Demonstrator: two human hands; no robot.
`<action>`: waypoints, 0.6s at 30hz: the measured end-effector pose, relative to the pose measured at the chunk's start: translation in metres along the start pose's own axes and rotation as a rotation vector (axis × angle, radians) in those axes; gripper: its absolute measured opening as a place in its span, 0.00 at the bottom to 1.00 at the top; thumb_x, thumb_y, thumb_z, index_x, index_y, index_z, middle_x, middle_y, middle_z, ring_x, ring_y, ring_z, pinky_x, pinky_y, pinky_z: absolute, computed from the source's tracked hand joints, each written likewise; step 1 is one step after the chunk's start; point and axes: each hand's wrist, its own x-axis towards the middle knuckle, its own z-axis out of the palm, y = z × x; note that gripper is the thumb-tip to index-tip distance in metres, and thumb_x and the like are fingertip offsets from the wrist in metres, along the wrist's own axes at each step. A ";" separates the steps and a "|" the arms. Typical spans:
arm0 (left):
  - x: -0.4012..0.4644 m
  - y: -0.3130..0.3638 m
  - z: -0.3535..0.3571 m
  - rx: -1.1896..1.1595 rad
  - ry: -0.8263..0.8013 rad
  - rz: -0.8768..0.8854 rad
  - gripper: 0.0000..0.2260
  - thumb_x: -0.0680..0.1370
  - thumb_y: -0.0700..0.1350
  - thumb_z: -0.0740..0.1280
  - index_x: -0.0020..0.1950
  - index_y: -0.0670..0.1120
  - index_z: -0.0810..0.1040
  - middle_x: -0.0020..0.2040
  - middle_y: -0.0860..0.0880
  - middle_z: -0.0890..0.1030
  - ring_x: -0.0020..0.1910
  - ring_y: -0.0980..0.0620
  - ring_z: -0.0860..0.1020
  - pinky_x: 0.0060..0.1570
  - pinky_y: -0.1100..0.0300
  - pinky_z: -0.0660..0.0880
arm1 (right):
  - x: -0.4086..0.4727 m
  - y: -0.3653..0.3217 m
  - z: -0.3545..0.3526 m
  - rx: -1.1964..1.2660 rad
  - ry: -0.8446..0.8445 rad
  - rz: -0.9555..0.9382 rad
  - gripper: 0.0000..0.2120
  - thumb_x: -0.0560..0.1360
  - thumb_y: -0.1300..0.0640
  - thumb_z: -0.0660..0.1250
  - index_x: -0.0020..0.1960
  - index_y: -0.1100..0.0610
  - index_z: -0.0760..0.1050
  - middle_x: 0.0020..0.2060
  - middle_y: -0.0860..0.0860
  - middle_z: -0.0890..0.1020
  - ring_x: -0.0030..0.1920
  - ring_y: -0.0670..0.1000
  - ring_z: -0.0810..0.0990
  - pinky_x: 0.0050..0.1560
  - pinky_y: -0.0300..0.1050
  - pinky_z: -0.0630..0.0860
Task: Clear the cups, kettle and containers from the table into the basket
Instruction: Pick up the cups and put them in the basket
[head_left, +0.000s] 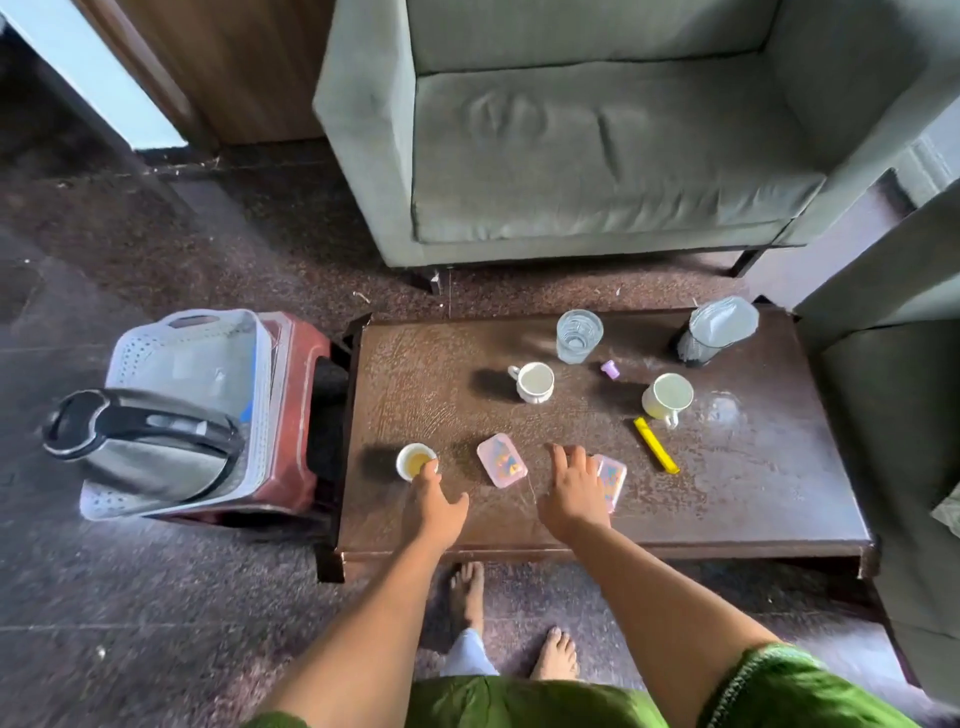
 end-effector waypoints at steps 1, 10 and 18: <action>0.001 -0.004 -0.002 0.018 -0.002 -0.005 0.31 0.75 0.41 0.69 0.74 0.44 0.58 0.69 0.44 0.69 0.65 0.43 0.71 0.65 0.49 0.70 | 0.000 -0.007 0.006 0.000 -0.015 -0.003 0.31 0.70 0.58 0.65 0.72 0.55 0.62 0.64 0.56 0.67 0.64 0.60 0.67 0.65 0.53 0.67; 0.066 -0.021 -0.007 0.146 -0.064 0.098 0.30 0.75 0.46 0.68 0.74 0.49 0.59 0.69 0.42 0.70 0.65 0.42 0.72 0.64 0.48 0.71 | 0.067 -0.041 0.038 0.276 0.058 0.163 0.32 0.71 0.54 0.70 0.71 0.60 0.62 0.65 0.58 0.68 0.67 0.60 0.67 0.69 0.52 0.64; 0.145 0.044 0.006 0.285 -0.136 0.307 0.29 0.77 0.48 0.65 0.75 0.51 0.57 0.72 0.49 0.68 0.70 0.47 0.68 0.66 0.48 0.69 | 0.166 -0.030 0.020 0.330 0.185 0.216 0.37 0.66 0.59 0.75 0.70 0.62 0.63 0.63 0.61 0.69 0.64 0.62 0.69 0.68 0.51 0.64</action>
